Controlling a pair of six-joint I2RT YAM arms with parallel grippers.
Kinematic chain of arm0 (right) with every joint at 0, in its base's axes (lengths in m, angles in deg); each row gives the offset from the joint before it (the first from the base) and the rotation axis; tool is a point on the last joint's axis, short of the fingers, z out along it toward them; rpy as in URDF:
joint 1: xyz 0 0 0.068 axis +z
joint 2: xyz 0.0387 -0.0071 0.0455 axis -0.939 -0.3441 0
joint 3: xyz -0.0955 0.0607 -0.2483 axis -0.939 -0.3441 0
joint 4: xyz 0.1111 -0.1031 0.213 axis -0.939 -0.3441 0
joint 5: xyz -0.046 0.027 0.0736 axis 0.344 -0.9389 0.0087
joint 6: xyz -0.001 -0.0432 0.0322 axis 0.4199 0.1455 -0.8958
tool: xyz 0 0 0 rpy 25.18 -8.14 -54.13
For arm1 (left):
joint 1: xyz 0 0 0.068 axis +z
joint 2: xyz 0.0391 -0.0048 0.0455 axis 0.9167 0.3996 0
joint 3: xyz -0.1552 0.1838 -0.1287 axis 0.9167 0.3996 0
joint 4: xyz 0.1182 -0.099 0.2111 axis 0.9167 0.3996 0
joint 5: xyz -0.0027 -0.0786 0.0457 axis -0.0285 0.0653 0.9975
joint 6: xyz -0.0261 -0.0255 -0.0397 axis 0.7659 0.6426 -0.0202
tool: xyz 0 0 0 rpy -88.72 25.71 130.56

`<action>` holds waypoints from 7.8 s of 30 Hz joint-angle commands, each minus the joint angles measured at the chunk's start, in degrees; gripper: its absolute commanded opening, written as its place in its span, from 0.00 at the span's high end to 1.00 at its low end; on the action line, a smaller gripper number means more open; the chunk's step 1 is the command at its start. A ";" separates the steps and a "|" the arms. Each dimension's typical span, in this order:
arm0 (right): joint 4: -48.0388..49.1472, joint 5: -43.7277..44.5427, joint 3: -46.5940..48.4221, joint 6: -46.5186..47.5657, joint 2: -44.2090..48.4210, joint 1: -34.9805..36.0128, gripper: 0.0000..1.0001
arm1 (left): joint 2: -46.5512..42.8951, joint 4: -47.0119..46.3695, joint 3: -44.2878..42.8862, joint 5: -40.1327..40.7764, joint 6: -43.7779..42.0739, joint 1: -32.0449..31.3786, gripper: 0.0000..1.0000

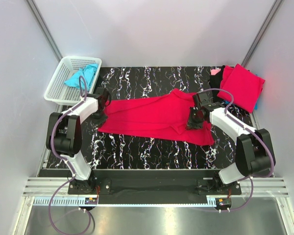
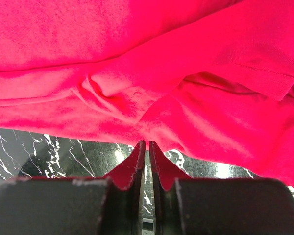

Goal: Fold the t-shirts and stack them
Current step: Fold the tshirt

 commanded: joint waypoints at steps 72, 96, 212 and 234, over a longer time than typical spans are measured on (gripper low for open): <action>-5.89 0.95 3.37 0.52 4.08 0.21 0.73 | -8.46 -8.81 -7.16 -4.36 -4.07 2.23 0.32; -6.59 5.26 2.40 0.16 -6.81 0.21 0.71 | -1.44 -7.67 1.81 -11.33 -5.65 -2.96 0.34; -5.72 7.10 -3.31 -7.84 -2.60 -8.92 0.68 | -6.71 -7.84 -3.64 -23.72 0.15 -30.03 0.37; -1.59 3.93 -0.50 -1.68 -7.62 -11.03 0.77 | -7.59 -7.67 -3.20 -23.89 -0.38 -30.03 0.37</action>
